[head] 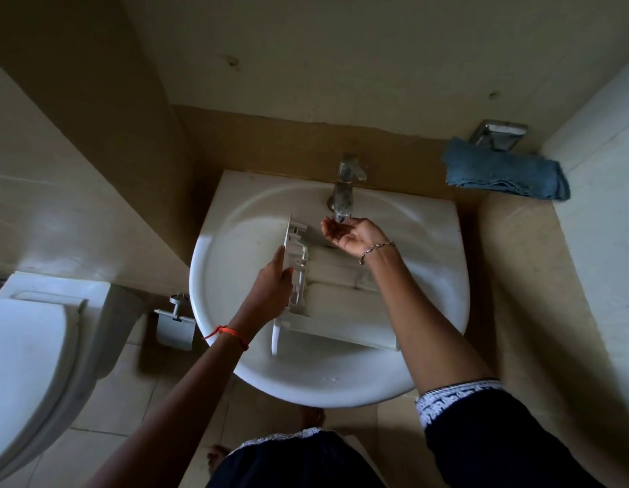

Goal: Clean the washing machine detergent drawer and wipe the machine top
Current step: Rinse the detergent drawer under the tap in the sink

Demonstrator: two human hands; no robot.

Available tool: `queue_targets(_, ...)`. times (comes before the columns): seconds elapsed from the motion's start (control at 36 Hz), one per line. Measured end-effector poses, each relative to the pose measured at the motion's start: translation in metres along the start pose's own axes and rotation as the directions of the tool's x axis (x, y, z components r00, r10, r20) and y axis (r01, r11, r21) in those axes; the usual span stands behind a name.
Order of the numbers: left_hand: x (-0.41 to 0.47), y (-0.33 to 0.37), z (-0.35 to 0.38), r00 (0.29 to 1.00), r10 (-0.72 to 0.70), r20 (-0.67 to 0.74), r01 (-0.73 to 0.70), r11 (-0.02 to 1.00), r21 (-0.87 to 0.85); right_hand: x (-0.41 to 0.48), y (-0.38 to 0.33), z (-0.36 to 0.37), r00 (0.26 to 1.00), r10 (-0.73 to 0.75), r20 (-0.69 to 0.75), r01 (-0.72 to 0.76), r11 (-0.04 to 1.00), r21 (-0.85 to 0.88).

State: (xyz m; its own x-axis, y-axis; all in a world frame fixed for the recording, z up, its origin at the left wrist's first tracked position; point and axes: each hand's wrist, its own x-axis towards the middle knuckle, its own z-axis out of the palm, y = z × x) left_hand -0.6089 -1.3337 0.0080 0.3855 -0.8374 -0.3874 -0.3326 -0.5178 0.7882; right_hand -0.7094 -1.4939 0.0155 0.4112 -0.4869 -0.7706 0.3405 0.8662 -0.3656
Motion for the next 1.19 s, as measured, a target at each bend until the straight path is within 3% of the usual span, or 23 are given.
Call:
queue_targets(0.11, 0.000, -0.001, 0.000, 1.000, 0.003, 0.001, -0.003, 1.000, -0.001, 0.006, 0.008, 0.011, 0.998, 0.005, 0.056, -0.004, 1.000, -0.020)
queue_targets(0.25, 0.000, 0.000, 0.000, 1.000, -0.001, 0.007, 0.001, 1.000, -0.015, 0.004, 0.009, 0.007, 0.984, 0.120, 0.134, -0.084, 0.964, -0.250)
queue_targets(0.36, 0.000, -0.001, 0.000, 1.000, -0.001, 0.009, 0.002, 1.000, -0.018, -0.012, 0.009, 0.000, 0.983, 0.171, 0.069, -0.114, 0.859, -0.499)
queue_targets(0.44, 0.000, -0.001, 0.000, 1.000, 0.003, 0.009, -0.003, 1.000, -0.021, -0.028, 0.001, -0.011, 0.987, 0.162, 0.016, -0.109, 0.730, -0.675)
queue_targets(0.56, -0.002, 0.000, 0.000, 1.000, 0.004, 0.021, -0.003, 0.999, -0.045, -0.050, -0.014, -0.027, 0.997, -0.063, -0.037, -0.013, 0.341, -0.940)
queue_targets(0.61, -0.001, 0.000, 0.000, 1.000, 0.001, 0.018, 0.000, 0.999, -0.046, -0.055, -0.023, -0.039, 0.986, -0.163, -0.029, 0.014, 0.256, -0.967)
queue_targets(0.69, 0.000, -0.001, 0.000, 1.000, -0.009, 0.011, 0.010, 0.999, -0.042, -0.058, -0.033, -0.051, 0.966, -0.255, -0.049, 0.005, 0.207, -0.978)
queue_targets(0.78, -0.001, -0.001, 0.000, 1.000, -0.002, 0.015, 0.002, 0.999, -0.033, -0.052, -0.037, -0.055, 0.949, -0.312, -0.042, 0.051, 0.286, -0.957)
queue_targets(0.83, -0.001, -0.001, 0.000, 1.000, 0.003, 0.017, -0.002, 1.000, -0.027, -0.044, -0.036, -0.053, 0.957, -0.291, -0.021, 0.114, 0.438, -0.892)
queue_targets(0.92, -0.002, -0.001, -0.001, 1.000, 0.005, 0.014, -0.005, 1.000, -0.028, -0.029, -0.028, -0.043, 0.982, -0.188, 0.006, 0.140, 0.710, -0.691)
queue_targets(1.03, -0.003, 0.001, -0.001, 1.000, 0.001, 0.017, 0.000, 0.999, -0.036, -0.009, -0.015, -0.020, 0.997, -0.073, -0.002, 0.067, 0.932, -0.356)
queue_targets(1.08, -0.004, 0.002, -0.001, 1.000, -0.005, 0.022, 0.006, 0.999, -0.037, -0.002, -0.009, -0.010, 0.999, -0.034, -0.006, 0.032, 0.982, -0.187)
queue_targets(1.19, -0.004, 0.004, -0.001, 1.000, -0.012, 0.020, 0.012, 1.000, -0.028, 0.004, -0.001, 0.003, 1.000, 0.001, 0.027, 0.000, 0.999, -0.055)
